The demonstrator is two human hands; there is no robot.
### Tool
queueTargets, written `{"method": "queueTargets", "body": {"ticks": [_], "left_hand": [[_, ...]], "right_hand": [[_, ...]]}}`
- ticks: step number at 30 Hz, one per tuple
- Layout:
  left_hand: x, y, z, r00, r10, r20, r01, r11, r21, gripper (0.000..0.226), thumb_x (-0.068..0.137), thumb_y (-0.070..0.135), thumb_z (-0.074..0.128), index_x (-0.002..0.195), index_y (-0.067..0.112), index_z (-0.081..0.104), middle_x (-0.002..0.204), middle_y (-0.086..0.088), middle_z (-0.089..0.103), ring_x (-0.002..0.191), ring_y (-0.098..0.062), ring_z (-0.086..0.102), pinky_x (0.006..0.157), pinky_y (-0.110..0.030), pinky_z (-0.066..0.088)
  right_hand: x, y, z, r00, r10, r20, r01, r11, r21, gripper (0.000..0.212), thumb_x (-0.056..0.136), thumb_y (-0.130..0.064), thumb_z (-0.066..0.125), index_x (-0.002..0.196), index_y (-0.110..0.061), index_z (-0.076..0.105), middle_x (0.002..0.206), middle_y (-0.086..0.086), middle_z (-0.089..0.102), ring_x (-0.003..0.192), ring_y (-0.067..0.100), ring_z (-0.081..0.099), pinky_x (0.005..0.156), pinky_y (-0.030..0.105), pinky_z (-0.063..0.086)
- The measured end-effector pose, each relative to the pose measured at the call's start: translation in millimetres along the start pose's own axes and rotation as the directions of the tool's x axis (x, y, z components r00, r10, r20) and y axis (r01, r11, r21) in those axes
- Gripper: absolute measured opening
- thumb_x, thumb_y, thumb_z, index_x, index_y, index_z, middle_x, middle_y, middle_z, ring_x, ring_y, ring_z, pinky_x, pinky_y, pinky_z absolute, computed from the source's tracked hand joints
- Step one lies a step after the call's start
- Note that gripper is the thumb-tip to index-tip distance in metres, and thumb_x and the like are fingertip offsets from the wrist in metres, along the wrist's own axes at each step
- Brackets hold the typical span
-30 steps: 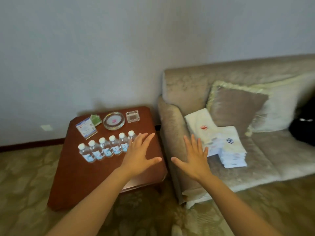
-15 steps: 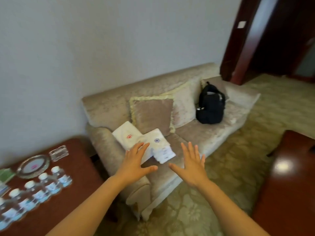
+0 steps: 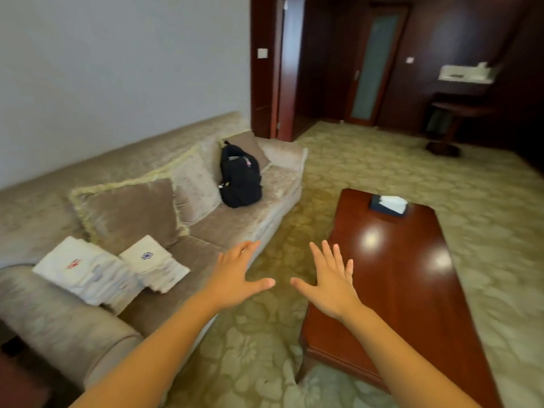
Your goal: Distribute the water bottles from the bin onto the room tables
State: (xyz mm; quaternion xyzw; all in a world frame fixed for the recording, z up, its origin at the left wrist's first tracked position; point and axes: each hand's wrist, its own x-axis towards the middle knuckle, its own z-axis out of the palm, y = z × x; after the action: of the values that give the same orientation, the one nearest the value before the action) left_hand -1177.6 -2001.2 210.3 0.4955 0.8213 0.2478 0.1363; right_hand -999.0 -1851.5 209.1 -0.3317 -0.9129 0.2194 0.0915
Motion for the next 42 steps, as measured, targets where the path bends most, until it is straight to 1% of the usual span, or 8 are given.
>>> {"method": "queueTargets", "body": {"ticks": [4,10,15,21,29,34,38,42], "left_hand": [[28,61,45,0.993,0.098,0.069,-0.100,0.994,0.036,0.104,0.068,0.089,0.044,0.153,0.039,0.013,0.160,0.009,0.015,0.148,-0.016,0.014,0.120,-0.052,0.012],[60,153,95,0.955,0.248,0.161,-0.260,0.964,0.056,0.095,0.077,0.076,0.054,0.153,0.040,0.010,0.162,0.008,0.010,0.150,-0.016,0.004,0.121,-0.053,0.003],[94,220,137,0.892,0.387,0.232,-0.410,0.910,0.058,0.093,0.078,0.074,0.055,0.153,0.039,0.012,0.162,0.008,0.012,0.150,-0.014,0.004,0.121,-0.051,0.000],[146,304,195,0.803,0.497,0.329,-0.531,0.847,0.016,0.088,0.081,0.071,0.056,0.152,0.041,0.013,0.162,0.009,0.011,0.151,-0.015,0.004,0.122,-0.052,0.001],[241,449,273,0.644,0.669,0.371,-0.700,0.711,-0.065,0.091,0.080,0.071,0.056,0.154,0.036,0.016,0.160,0.008,0.015,0.149,-0.017,0.010,0.121,-0.052,0.006],[284,547,334,0.488,0.762,0.426,-0.806,0.581,-0.116,0.093,0.079,0.073,0.056,0.154,0.036,0.015,0.159,0.007,0.016,0.147,-0.016,0.015,0.120,-0.051,0.010],[290,615,383,0.368,0.801,0.473,-0.844,0.501,-0.193,0.094,0.078,0.074,0.057,0.154,0.037,0.015,0.159,0.006,0.017,0.147,-0.018,0.018,0.119,-0.053,0.013],[297,677,427,0.320,0.814,0.484,-0.856,0.468,-0.220,0.093,0.078,0.073,0.057,0.153,0.038,0.015,0.159,0.007,0.017,0.147,-0.016,0.017,0.120,-0.052,0.008]], "right_hand": [[-33,63,-35,0.991,0.118,-0.068,-0.119,0.993,-0.010,0.094,0.087,-0.068,0.050,0.159,-0.031,0.002,0.167,0.000,-0.013,0.151,0.022,-0.022,0.119,0.054,-0.014],[-82,147,-82,0.935,0.300,-0.188,-0.305,0.952,0.000,0.092,0.088,-0.068,0.048,0.159,-0.031,0.002,0.167,0.000,-0.011,0.151,0.022,-0.021,0.120,0.055,-0.012],[-110,202,-110,0.872,0.417,-0.258,-0.429,0.903,0.012,0.090,0.089,-0.069,0.045,0.159,-0.031,0.001,0.167,0.000,-0.011,0.151,0.023,-0.022,0.120,0.056,-0.013],[-127,283,-139,0.776,0.537,-0.329,-0.544,0.835,0.080,0.091,0.089,-0.068,0.045,0.159,-0.031,0.002,0.167,-0.001,-0.012,0.151,0.022,-0.024,0.119,0.056,-0.015],[-134,407,-216,0.624,0.659,-0.419,-0.690,0.717,0.100,0.093,0.089,-0.070,0.044,0.159,-0.030,-0.002,0.166,-0.002,-0.015,0.149,0.020,-0.027,0.119,0.056,-0.016],[-157,476,-263,0.475,0.739,-0.478,-0.786,0.600,0.147,0.093,0.089,-0.071,0.043,0.159,-0.030,-0.001,0.166,-0.001,-0.014,0.150,0.021,-0.025,0.120,0.055,-0.015],[-185,519,-287,0.381,0.777,-0.501,-0.834,0.522,0.176,0.092,0.089,-0.070,0.044,0.159,-0.030,-0.001,0.166,-0.002,-0.014,0.150,0.021,-0.025,0.120,0.055,-0.015],[-210,571,-313,0.300,0.808,-0.507,-0.867,0.452,0.208,0.091,0.089,-0.069,0.045,0.159,-0.032,0.000,0.166,-0.002,-0.014,0.150,0.021,-0.024,0.120,0.055,-0.015]]}}
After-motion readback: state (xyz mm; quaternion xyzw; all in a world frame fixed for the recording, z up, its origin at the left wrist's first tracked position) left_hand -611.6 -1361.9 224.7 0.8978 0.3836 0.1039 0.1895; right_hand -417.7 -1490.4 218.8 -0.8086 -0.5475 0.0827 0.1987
